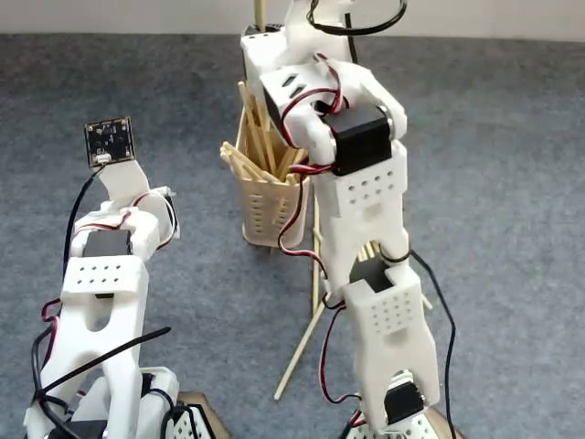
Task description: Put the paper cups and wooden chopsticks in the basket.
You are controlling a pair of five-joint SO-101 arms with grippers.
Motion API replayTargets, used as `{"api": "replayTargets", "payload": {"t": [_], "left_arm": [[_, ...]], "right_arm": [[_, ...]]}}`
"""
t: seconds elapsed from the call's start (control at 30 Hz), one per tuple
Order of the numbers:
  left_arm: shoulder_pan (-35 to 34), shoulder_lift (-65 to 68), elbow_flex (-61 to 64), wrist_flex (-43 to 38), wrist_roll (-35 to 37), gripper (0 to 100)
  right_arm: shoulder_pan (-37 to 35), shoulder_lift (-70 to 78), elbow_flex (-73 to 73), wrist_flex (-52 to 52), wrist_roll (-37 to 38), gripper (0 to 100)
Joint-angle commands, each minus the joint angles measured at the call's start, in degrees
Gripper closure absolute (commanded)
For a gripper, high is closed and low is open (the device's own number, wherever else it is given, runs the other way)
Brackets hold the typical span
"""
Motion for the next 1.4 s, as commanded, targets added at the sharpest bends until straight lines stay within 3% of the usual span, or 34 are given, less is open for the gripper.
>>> {"api": "replayTargets", "payload": {"t": [0.0,0.13,0.23,0.4,0.6,0.77,0.97,1.37], "left_arm": [[0.9,-0.9,-0.3,-0.9,0.2,89],[1.2,-0.9,-0.3,-1.1,0.2,89],[2.4,-0.8,-0.1,-2.2,0.1,89],[2.4,-0.8,0.4,-2.2,0.0,89],[2.7,-0.8,0.6,-2.2,0.0,89],[2.7,-0.8,0.6,-2.2,0.0,89],[2.7,-0.8,0.6,-2.2,-0.1,89],[2.7,-0.7,3.6,-9.0,-0.1,89]], "right_arm": [[-0.5,-6.3,-6.6,0.8,1.8,99.4],[-3.0,-16.5,-6.0,11.6,10.2,99.4],[-1.7,-22.3,-1.2,16.5,10.5,99.4],[3.5,-34.2,26.8,16.5,9.4,99.4],[1.0,-50.7,62.0,13.6,10.9,99.4],[0.6,-62.0,80.0,1.1,11.3,99.4],[0.6,-70.8,100.8,-31.6,11.3,99.4],[-2.3,-67.7,112.8,-62.5,9.2,99.4]]}}
